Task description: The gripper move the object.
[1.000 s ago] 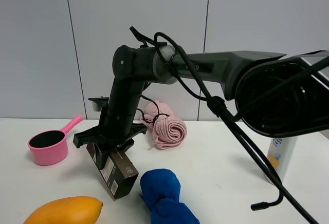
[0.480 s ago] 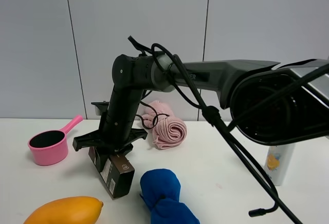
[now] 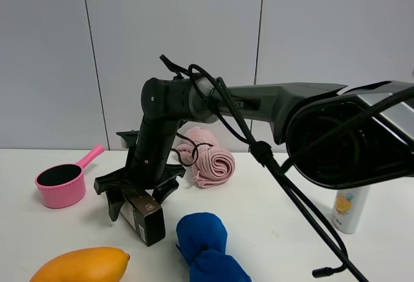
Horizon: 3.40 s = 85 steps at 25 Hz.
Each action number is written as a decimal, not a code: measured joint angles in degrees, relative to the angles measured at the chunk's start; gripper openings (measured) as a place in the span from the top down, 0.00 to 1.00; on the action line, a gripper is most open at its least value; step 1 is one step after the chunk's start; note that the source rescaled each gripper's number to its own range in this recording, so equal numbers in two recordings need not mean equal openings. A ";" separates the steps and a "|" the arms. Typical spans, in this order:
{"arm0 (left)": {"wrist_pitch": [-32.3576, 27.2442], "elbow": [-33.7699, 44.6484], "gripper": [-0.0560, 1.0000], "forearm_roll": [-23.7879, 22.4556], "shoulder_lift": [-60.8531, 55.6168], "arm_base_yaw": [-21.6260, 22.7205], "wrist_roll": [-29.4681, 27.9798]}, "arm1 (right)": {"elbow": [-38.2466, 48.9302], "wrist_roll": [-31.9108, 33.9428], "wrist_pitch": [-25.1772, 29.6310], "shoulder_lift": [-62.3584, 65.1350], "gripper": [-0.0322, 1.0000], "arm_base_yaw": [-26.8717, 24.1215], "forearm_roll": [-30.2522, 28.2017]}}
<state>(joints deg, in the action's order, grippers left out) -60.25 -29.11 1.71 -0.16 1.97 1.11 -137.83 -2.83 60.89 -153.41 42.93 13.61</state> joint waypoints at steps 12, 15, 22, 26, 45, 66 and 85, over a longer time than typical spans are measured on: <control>0.00 0.00 0.00 0.00 0.00 0.00 0.00 | -2.13 0.00 2.13 6.72 0.28 0.00 -0.04; 0.00 0.00 0.00 0.00 0.00 0.00 0.00 | -4.72 -0.31 3.81 11.53 0.28 0.00 -0.54; 0.00 0.00 0.00 0.00 0.00 0.00 0.00 | -6.96 -0.46 6.59 21.00 0.28 0.00 -3.62; 0.00 0.00 0.00 0.00 0.00 0.00 0.00 | -6.96 -0.81 8.40 25.42 0.28 0.00 -7.43; 0.00 0.00 0.00 0.00 0.00 0.00 0.00 | -6.98 -3.57 9.19 38.09 0.28 0.00 -13.91; 0.00 0.00 0.00 0.00 0.00 0.00 0.00 | 25.49 1.29 9.27 57.63 0.28 -11.35 -26.53; 0.00 0.00 0.00 0.00 0.00 0.00 0.00 | 59.08 4.22 9.18 93.37 0.28 -45.77 -26.84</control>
<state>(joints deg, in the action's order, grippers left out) -60.25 -29.11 1.71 -0.16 1.97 1.11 -78.74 1.39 70.07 -60.04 -2.84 -13.23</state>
